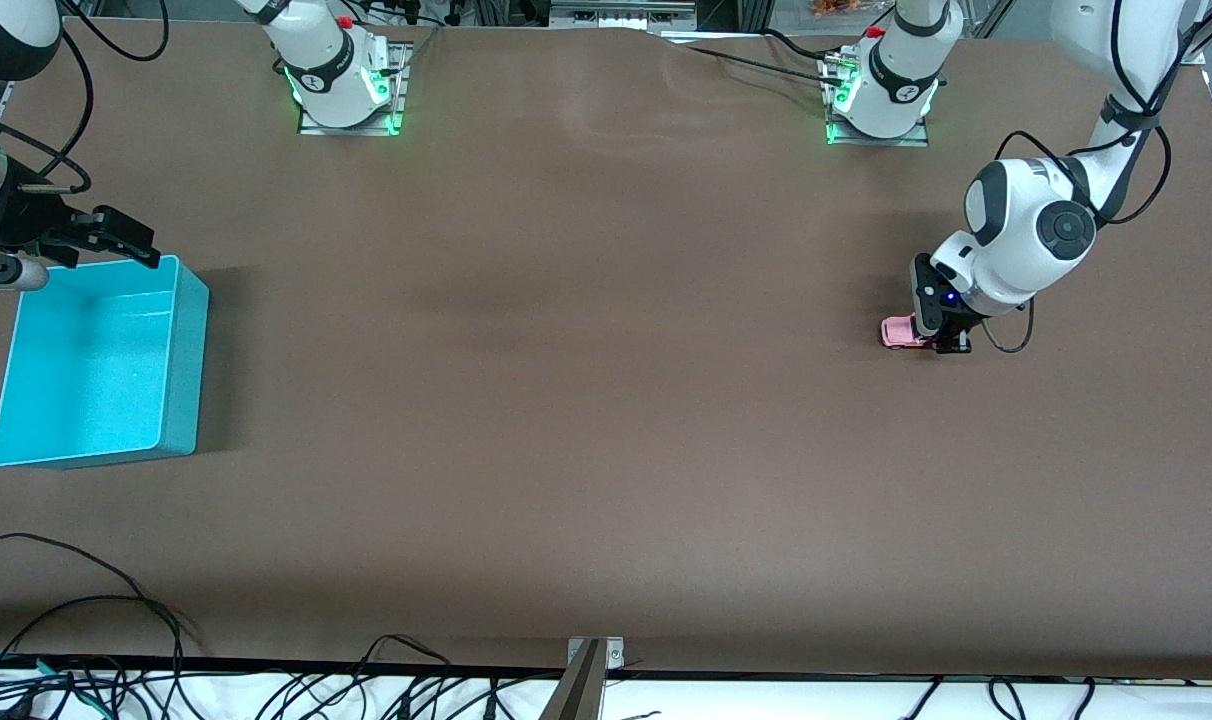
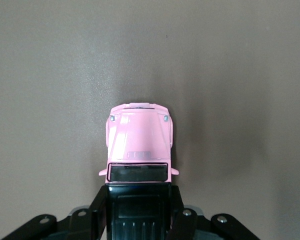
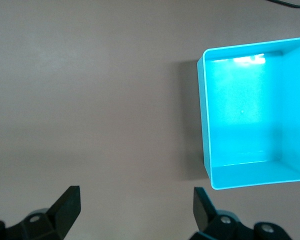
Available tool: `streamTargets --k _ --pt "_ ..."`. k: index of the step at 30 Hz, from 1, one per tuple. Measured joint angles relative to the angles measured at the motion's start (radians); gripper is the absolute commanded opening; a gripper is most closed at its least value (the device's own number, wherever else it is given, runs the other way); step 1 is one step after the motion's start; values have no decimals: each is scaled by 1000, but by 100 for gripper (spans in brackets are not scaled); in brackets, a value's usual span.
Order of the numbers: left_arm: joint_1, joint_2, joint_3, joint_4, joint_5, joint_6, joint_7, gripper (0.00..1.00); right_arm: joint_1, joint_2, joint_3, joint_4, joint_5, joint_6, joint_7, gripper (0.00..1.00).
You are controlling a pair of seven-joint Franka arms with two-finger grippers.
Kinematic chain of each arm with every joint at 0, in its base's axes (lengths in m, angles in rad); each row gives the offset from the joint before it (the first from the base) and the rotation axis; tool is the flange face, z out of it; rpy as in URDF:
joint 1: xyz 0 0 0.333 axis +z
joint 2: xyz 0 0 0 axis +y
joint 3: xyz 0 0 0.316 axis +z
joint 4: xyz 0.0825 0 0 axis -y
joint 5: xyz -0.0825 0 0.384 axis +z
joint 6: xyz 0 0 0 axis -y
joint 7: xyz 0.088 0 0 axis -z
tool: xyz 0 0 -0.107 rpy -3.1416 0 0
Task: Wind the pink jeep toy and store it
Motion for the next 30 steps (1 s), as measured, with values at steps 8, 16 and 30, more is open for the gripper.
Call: streamTargets --k 8,16,30 --pt "4 1 9 1 0 0 0 0 -1 0 0 0 0 0 0 100" --pt "32 5 37 7 44 0 11 0 -1 0 0 0 0 1 0 100" --pt "172 36 48 53 221 -2 17 0 -1 0 2 0 0 4 0 100"
